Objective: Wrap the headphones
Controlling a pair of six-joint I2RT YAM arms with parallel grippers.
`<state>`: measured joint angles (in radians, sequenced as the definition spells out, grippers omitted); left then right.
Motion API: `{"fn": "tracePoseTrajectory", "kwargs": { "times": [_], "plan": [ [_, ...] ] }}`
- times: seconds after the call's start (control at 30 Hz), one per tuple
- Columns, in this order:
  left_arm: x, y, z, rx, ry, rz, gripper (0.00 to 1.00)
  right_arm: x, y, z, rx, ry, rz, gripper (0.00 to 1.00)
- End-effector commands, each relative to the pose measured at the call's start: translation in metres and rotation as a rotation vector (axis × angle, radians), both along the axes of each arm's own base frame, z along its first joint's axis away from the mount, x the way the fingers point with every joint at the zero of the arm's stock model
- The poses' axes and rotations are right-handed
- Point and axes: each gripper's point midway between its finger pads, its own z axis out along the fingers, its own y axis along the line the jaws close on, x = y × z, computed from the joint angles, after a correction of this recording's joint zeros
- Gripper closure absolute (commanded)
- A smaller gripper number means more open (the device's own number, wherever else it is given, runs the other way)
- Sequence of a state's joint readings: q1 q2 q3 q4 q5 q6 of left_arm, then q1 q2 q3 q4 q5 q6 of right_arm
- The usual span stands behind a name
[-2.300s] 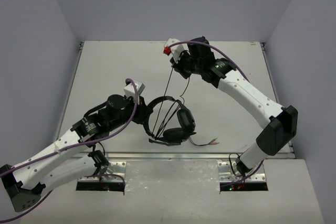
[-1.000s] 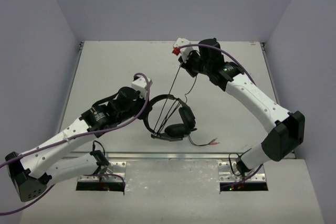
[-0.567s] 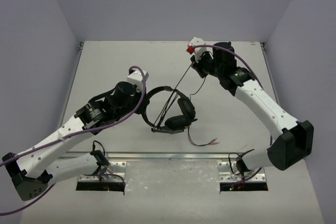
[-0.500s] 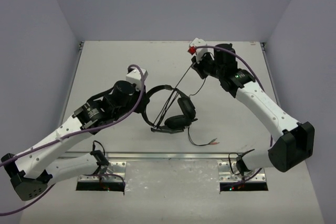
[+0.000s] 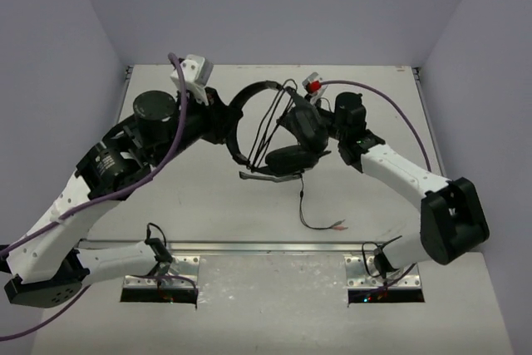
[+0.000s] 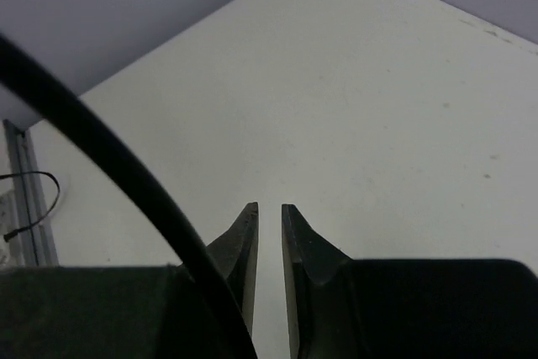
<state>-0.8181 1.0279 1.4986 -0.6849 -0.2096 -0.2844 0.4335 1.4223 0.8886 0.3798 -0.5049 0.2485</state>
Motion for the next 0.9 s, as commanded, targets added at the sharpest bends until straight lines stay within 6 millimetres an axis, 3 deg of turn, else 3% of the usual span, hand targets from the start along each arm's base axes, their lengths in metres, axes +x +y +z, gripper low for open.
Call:
{"fn": "tracePoseTrajectory", "kwargs": {
  "times": [0.0,0.03,0.1,0.13,0.17,0.27,0.3,0.33,0.37,0.43,0.47,0.57,0.6,0.77,0.87],
  "plan": [
    [0.003,0.007,0.076,-0.198,-0.099,0.07,1.0,-0.016,0.055,0.035,0.185,-0.066,0.127,0.83],
    [0.013,0.005,0.076,-0.194,-0.08,0.111,1.0,-0.015,0.065,0.025,0.185,-0.063,0.134,0.84],
    [0.024,0.023,0.088,-0.213,-0.07,0.243,1.0,-0.025,0.084,0.014,0.204,-0.038,0.168,0.86],
    [0.033,0.021,0.077,-0.202,-0.017,0.298,1.0,-0.023,0.093,0.002,0.211,-0.025,0.183,0.93],
    [0.036,0.027,0.087,-0.227,-0.023,0.337,1.0,-0.025,0.099,-0.004,0.215,-0.011,0.196,0.96],
    [0.061,0.054,0.08,-0.203,-0.034,0.586,1.0,-0.033,0.117,-0.026,0.224,0.061,0.236,0.97],
    [0.068,0.072,0.08,-0.185,-0.06,0.705,1.0,-0.042,0.119,-0.039,0.218,0.094,0.241,0.98],
    [0.082,0.066,0.068,-0.129,-0.038,0.726,1.0,-0.047,0.12,-0.04,0.225,0.085,0.244,0.98],
    [0.094,0.082,0.08,-0.153,-0.044,0.772,1.0,-0.052,0.119,-0.041,0.23,0.083,0.243,0.98],
    [0.124,0.079,0.062,-0.118,0.023,0.781,1.0,-0.069,0.114,-0.056,0.228,0.109,0.252,0.98],
    [0.136,0.094,0.069,-0.137,0.014,0.816,1.0,-0.073,0.111,-0.059,0.227,0.114,0.249,0.99],
    [0.163,0.107,0.064,-0.111,0.015,0.89,1.0,-0.095,0.1,-0.074,0.213,0.16,0.227,0.99],
    [0.179,0.123,0.049,-0.111,0.057,0.955,1.0,-0.107,0.099,-0.077,0.197,0.169,0.228,0.99],
    [0.211,0.159,0.024,-0.119,0.105,1.079,1.0,-0.144,0.105,-0.089,0.061,0.147,0.248,0.99],
    [0.22,0.181,-0.002,-0.055,0.123,1.178,1.0,-0.163,0.111,-0.073,-0.012,0.087,0.269,0.99]
  ]
}}
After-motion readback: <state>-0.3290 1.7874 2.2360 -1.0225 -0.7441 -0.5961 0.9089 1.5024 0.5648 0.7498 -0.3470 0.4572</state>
